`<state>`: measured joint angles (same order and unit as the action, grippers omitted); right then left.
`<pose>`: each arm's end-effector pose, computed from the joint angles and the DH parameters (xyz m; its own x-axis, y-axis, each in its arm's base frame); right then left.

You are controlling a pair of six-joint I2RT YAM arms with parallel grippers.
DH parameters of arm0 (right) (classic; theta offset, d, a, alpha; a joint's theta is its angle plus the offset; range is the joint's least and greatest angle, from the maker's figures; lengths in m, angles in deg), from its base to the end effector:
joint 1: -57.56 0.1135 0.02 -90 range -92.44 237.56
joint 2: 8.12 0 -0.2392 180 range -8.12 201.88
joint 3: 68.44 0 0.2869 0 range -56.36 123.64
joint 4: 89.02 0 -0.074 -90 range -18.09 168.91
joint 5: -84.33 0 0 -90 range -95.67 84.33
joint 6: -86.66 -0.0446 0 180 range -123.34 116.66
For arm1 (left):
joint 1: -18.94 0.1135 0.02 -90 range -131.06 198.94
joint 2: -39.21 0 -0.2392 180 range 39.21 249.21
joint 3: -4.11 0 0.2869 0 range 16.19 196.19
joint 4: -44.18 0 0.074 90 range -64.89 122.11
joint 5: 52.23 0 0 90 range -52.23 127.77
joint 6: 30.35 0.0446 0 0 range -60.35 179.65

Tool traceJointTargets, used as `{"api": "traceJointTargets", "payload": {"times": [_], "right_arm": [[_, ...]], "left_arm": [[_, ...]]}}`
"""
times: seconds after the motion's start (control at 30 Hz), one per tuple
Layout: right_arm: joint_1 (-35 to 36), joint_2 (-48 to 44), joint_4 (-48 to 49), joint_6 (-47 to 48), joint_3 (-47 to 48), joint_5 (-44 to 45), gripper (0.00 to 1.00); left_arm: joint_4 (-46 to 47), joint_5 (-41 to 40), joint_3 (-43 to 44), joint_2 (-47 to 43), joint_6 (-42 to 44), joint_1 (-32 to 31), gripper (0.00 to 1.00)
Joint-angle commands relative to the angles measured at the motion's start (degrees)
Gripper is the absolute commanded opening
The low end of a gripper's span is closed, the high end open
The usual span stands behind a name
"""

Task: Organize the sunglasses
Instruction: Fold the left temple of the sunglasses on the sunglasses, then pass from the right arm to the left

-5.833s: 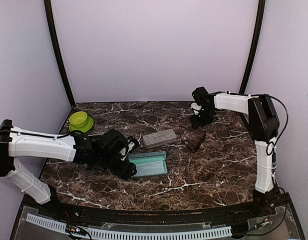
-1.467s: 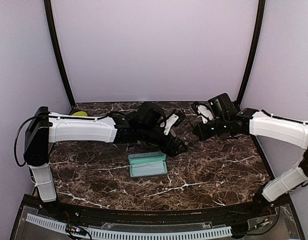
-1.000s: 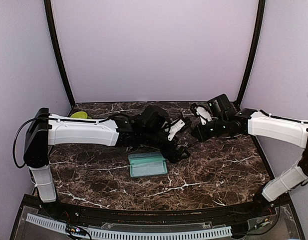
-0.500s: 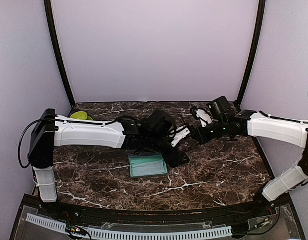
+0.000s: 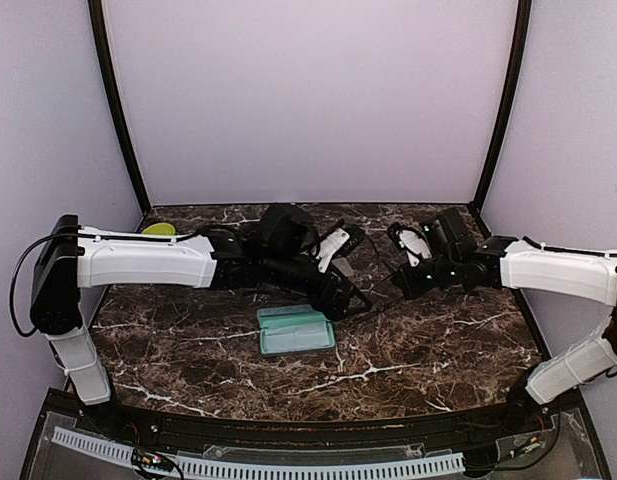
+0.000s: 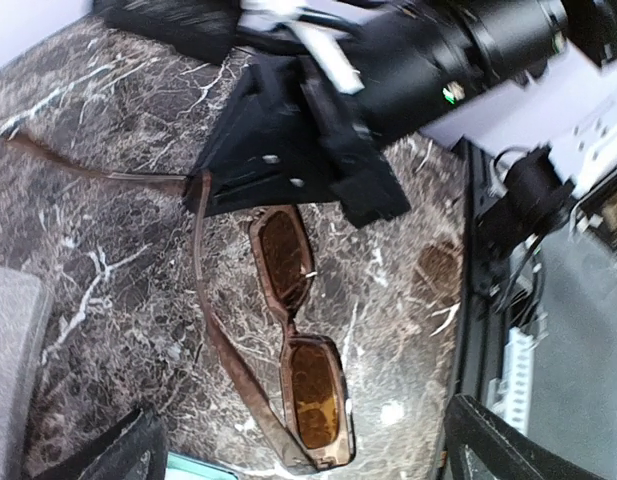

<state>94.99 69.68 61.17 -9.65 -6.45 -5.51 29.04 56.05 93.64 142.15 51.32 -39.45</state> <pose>0.2609 0.1995 0.1844 -0.6307 -0.3444 -0.6954 -0.5402 0.8382 0.0749 0.2265 -0.3947 0.2245 -0.3859 0.3646 -0.8474 0.9067 0.3192 -0.2756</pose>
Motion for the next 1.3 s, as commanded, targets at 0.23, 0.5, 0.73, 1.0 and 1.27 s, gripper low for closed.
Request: {"api": "traceJointTargets", "payload": {"times": [0.23,0.5,0.73,1.0,1.27], "right_arm": [[3.1,-7.9,11.4,0.0,-4.6,6.2,0.00],[4.0,-8.2,12.0,-0.8,-4.9,7.5,0.00],[4.5,-8.4,12.9,-1.4,-4.6,7.4,0.00],[4.6,-8.2,13.3,-1.6,-4.5,8.0,0.00],[4.8,-8.0,13.2,-1.5,-4.3,8.1,0.00]], "left_arm": [[18.1,19.7,-9.7,-0.7,-30.6,6.8,0.98],[26.5,26.6,-10.0,2.9,-38.8,6.8,0.96],[22.8,26.1,-8.4,4.6,-38.0,6.6,0.94],[25.2,28.3,-7.9,6.3,-40.6,6.0,0.77],[26.0,29.5,-7.2,7.3,-42.2,6.0,0.73]]}}
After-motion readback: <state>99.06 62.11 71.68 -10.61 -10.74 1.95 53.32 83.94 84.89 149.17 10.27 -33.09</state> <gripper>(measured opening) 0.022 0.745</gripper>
